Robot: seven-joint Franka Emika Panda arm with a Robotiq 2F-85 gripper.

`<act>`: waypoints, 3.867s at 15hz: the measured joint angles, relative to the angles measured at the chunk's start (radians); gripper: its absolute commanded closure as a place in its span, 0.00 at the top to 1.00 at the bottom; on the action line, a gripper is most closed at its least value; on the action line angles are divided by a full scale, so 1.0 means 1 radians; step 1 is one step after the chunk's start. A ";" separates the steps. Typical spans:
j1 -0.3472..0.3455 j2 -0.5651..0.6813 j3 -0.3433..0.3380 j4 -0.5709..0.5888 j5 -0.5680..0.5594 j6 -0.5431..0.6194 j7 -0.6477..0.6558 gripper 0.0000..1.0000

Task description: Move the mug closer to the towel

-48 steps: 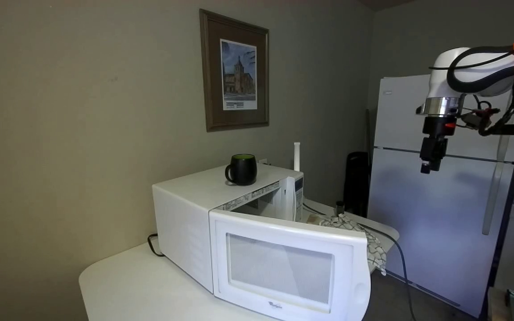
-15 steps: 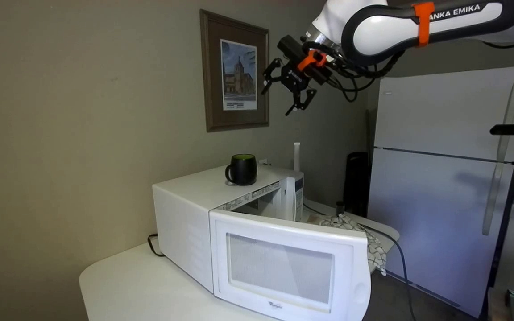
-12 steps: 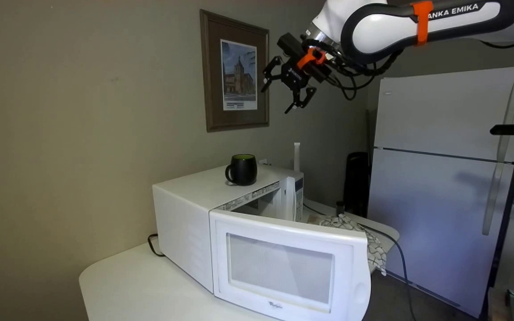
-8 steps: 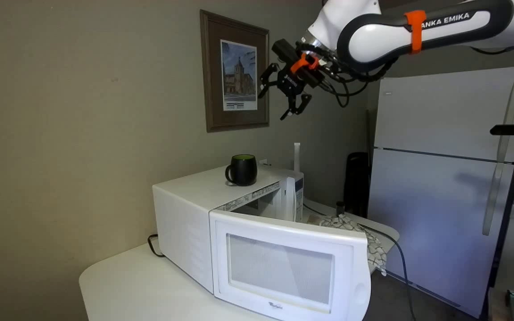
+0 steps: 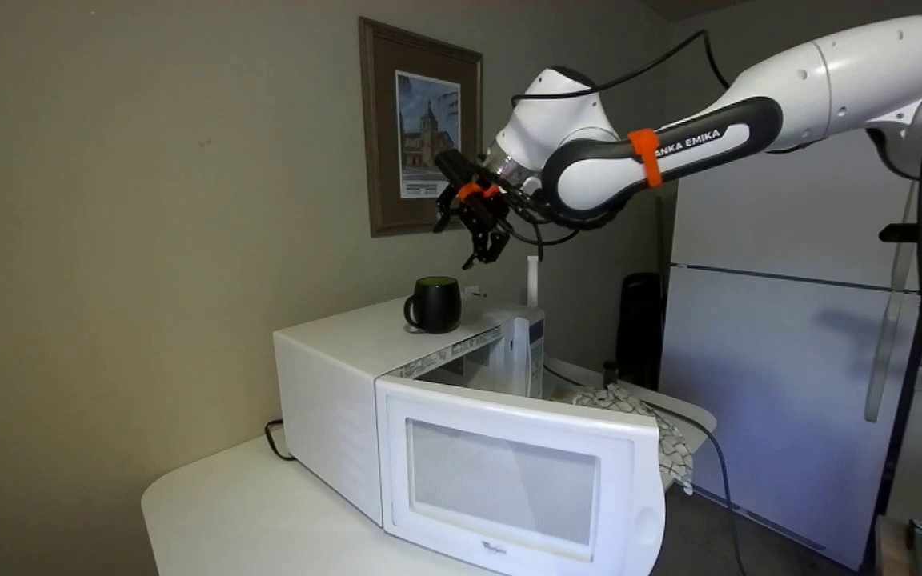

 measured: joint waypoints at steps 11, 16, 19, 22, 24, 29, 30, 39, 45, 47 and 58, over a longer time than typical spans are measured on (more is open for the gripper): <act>0.175 0.178 -0.122 0.298 0.082 -0.158 -0.036 1.00; 0.189 0.239 -0.181 0.333 0.103 -0.201 -0.014 1.00; 0.185 0.253 -0.185 0.340 0.103 -0.198 -0.018 1.00; 0.186 0.249 -0.183 0.342 0.103 -0.203 -0.018 1.00; 0.186 0.262 -0.188 0.354 0.124 -0.258 -0.052 1.00; 0.179 0.344 -0.205 0.436 0.167 -0.314 -0.155 1.00; 0.177 0.361 -0.204 0.455 0.167 -0.308 -0.177 1.00; 0.176 0.475 -0.183 0.593 0.167 -0.287 -0.373 1.00; 0.177 0.534 -0.181 0.658 0.167 -0.297 -0.386 1.00; 0.177 0.549 -0.181 0.683 0.167 -0.318 -0.384 1.00; 0.172 0.584 -0.183 0.796 0.175 -0.523 -0.339 1.00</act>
